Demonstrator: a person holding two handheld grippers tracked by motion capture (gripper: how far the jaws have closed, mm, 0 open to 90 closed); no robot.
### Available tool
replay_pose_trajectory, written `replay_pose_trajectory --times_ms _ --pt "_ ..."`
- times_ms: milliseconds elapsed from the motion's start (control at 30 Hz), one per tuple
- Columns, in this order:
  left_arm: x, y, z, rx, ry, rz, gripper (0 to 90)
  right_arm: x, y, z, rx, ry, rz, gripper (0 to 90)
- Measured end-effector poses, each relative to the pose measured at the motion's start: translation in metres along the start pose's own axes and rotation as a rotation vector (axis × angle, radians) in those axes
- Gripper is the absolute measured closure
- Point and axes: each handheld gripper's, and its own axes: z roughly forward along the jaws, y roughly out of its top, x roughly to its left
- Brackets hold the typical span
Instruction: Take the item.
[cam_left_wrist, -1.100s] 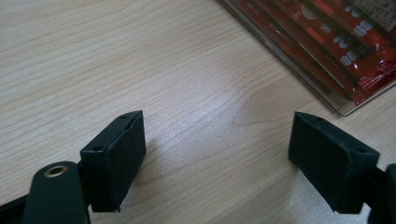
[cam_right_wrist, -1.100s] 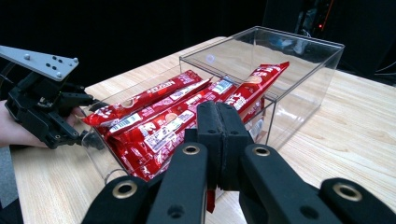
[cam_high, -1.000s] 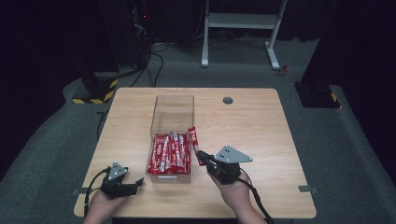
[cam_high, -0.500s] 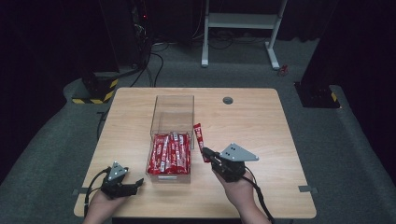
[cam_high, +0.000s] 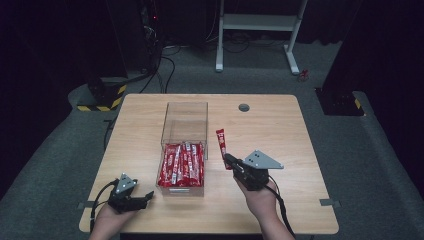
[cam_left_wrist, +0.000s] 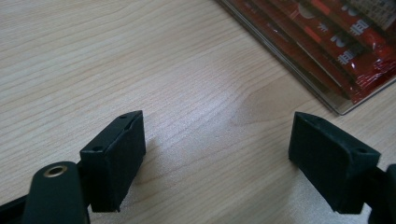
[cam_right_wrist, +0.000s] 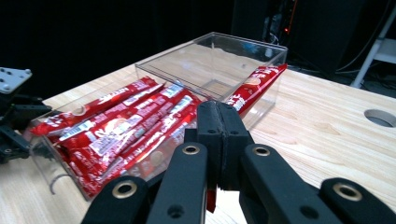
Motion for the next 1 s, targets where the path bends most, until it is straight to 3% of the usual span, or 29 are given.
replay_pose_trajectory --times_ms 333,1000 --pt "0.0 0.0 0.0 0.0 0.0 0.0 19.2 -0.011 -0.008 0.006 0.022 -0.04 0.018 89.7" --pt "0.0 0.0 0.0 -0.001 0.001 0.0 19.2 -0.033 -0.041 0.031 0.147 -0.104 0.053 89.7"
